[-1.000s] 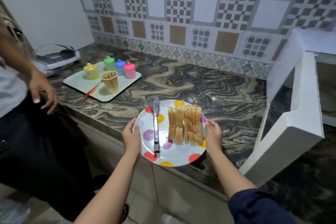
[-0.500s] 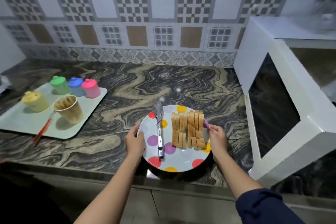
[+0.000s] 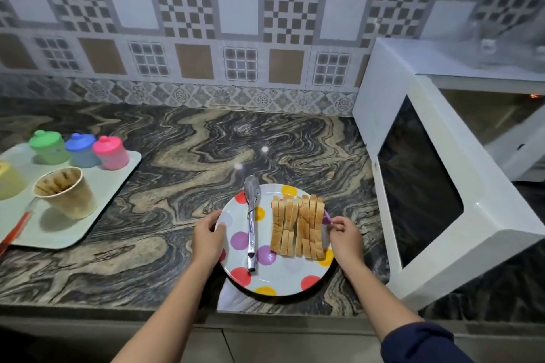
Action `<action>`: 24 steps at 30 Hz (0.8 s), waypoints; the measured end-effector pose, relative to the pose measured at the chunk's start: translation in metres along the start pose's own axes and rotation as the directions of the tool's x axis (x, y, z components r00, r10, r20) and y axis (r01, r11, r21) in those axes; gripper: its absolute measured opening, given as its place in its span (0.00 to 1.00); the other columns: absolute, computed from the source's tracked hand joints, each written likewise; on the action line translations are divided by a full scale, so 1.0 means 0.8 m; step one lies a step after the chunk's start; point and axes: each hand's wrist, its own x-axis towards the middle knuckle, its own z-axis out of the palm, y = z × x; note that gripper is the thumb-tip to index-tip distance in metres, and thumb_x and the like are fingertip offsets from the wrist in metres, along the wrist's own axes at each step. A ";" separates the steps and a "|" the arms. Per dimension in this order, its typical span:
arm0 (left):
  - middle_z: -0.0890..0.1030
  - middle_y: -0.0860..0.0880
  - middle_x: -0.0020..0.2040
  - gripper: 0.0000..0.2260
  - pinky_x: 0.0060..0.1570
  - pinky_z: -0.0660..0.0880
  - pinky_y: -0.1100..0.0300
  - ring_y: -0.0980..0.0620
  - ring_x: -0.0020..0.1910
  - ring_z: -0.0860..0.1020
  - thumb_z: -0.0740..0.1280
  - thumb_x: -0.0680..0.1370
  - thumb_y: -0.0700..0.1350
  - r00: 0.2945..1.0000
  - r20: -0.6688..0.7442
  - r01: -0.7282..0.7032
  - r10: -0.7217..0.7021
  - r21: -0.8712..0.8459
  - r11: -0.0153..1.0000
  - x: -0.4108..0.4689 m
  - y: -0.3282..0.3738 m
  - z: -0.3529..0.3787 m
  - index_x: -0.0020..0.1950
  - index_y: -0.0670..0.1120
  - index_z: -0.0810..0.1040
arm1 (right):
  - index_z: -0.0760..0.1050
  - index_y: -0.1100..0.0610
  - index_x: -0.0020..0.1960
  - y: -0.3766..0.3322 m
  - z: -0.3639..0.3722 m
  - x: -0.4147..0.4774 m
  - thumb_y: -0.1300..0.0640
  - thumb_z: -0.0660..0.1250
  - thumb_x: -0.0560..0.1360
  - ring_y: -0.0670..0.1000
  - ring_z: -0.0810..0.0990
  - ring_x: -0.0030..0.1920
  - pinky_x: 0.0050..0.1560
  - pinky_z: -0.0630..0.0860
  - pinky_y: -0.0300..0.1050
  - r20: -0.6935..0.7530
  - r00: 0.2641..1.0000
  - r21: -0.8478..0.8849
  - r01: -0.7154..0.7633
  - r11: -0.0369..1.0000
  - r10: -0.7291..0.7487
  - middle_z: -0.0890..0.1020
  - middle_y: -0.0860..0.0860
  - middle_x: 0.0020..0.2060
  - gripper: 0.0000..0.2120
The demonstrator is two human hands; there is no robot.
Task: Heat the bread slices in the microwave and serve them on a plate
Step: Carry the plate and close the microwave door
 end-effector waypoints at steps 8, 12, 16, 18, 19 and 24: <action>0.73 0.40 0.60 0.15 0.59 0.67 0.56 0.41 0.59 0.74 0.63 0.77 0.35 0.992 -0.107 -0.051 0.069 0.156 0.986 -0.013 0.002 0.008 0.63 0.39 0.76 | 0.74 0.58 0.46 -0.004 -0.012 0.005 0.66 0.59 0.76 0.52 0.72 0.39 0.29 0.63 0.39 0.106 0.994 -0.173 0.051 0.984 -0.033 0.77 0.54 0.41 0.06; 0.74 0.40 0.60 0.15 0.60 0.67 0.55 0.41 0.59 0.74 0.61 0.76 0.33 0.980 -0.182 -0.046 0.079 0.179 0.983 -0.021 0.002 0.021 0.62 0.39 0.78 | 0.74 0.60 0.47 -0.003 -0.016 0.008 0.67 0.59 0.75 0.54 0.73 0.42 0.36 0.66 0.42 0.142 0.989 -0.173 0.060 0.983 -0.035 0.79 0.57 0.46 0.06; 0.74 0.40 0.63 0.19 0.60 0.67 0.53 0.41 0.61 0.73 0.59 0.74 0.30 0.974 -0.217 -0.028 0.072 0.199 0.980 -0.027 0.004 0.027 0.62 0.40 0.77 | 0.72 0.58 0.47 -0.001 -0.018 0.004 0.69 0.58 0.74 0.54 0.72 0.48 0.41 0.66 0.41 0.168 0.985 -0.163 0.056 0.985 -0.028 0.76 0.58 0.54 0.08; 0.74 0.40 0.63 0.21 0.59 0.67 0.52 0.40 0.61 0.72 0.57 0.72 0.28 0.975 -0.215 -0.010 0.057 0.215 0.977 -0.031 0.010 0.028 0.62 0.40 0.76 | 0.73 0.58 0.51 0.001 -0.022 0.002 0.68 0.58 0.75 0.55 0.72 0.54 0.46 0.66 0.42 0.183 0.983 -0.181 0.052 0.982 -0.018 0.72 0.56 0.58 0.09; 0.73 0.39 0.63 0.22 0.59 0.67 0.52 0.40 0.61 0.72 0.57 0.72 0.28 0.977 -0.209 0.001 0.048 0.229 0.973 -0.031 0.013 0.028 0.63 0.39 0.76 | 0.73 0.59 0.53 0.001 -0.023 0.001 0.68 0.58 0.75 0.56 0.71 0.57 0.47 0.67 0.43 0.196 0.980 -0.185 0.056 0.981 -0.019 0.70 0.56 0.60 0.10; 0.73 0.35 0.57 0.16 0.53 0.66 0.50 0.36 0.58 0.71 0.59 0.70 0.28 0.986 -0.159 0.000 0.058 0.344 0.939 -0.026 0.028 0.033 0.57 0.35 0.76 | 0.62 0.58 0.72 -0.004 -0.031 -0.014 0.65 0.56 0.77 0.57 0.60 0.73 0.67 0.65 0.48 0.289 0.957 -0.235 0.055 0.970 0.016 0.58 0.56 0.74 0.24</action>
